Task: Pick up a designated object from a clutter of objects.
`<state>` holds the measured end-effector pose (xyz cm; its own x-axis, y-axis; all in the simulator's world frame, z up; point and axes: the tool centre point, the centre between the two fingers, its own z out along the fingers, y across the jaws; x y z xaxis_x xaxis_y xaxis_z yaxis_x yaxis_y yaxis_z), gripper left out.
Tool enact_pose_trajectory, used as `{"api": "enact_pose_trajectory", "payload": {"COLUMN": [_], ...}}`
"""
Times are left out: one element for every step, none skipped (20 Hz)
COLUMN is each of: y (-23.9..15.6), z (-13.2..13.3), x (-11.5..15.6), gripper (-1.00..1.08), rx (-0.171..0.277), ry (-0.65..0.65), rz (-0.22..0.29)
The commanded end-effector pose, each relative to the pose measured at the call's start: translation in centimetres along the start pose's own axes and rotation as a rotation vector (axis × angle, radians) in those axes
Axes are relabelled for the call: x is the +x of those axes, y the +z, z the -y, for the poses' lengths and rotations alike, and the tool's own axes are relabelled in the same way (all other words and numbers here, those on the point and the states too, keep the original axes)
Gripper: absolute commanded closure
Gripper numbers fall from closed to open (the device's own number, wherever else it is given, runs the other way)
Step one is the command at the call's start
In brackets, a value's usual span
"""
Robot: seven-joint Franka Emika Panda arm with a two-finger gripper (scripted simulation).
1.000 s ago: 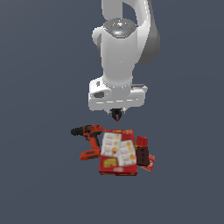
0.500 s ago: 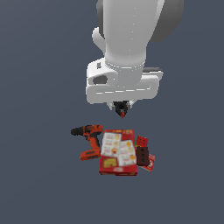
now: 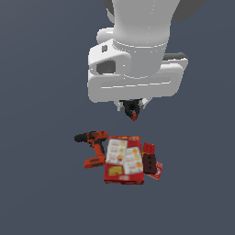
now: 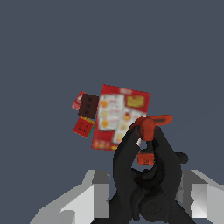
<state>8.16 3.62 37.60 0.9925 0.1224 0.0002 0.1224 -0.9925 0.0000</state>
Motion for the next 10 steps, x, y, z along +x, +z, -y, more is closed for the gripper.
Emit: {"api": "enact_pose_trajectory", "payload": {"y": [-0.8, -1.0, -1.2, -1.3, -1.5, -1.6, -1.7, -1.7, -1.7, -1.8], "z": [0.1, 0.1, 0.1, 0.1, 0.1, 0.1, 0.1, 0.1, 0.1, 0.1], "x": [0.4, 0.6, 0.7, 0.8, 0.9, 1.0, 1.0, 1.0, 1.1, 1.1], "gripper": [1.08, 1.08, 1.08, 1.08, 1.08, 1.08, 1.08, 1.08, 1.08, 1.08], "rx": [0.0, 0.0, 0.0, 0.0, 0.0, 0.0, 0.0, 0.0, 0.0, 0.0], "ry": [0.0, 0.0, 0.0, 0.0, 0.0, 0.0, 0.0, 0.0, 0.0, 0.0], "rz": [0.0, 0.0, 0.0, 0.0, 0.0, 0.0, 0.0, 0.0, 0.0, 0.0]}}
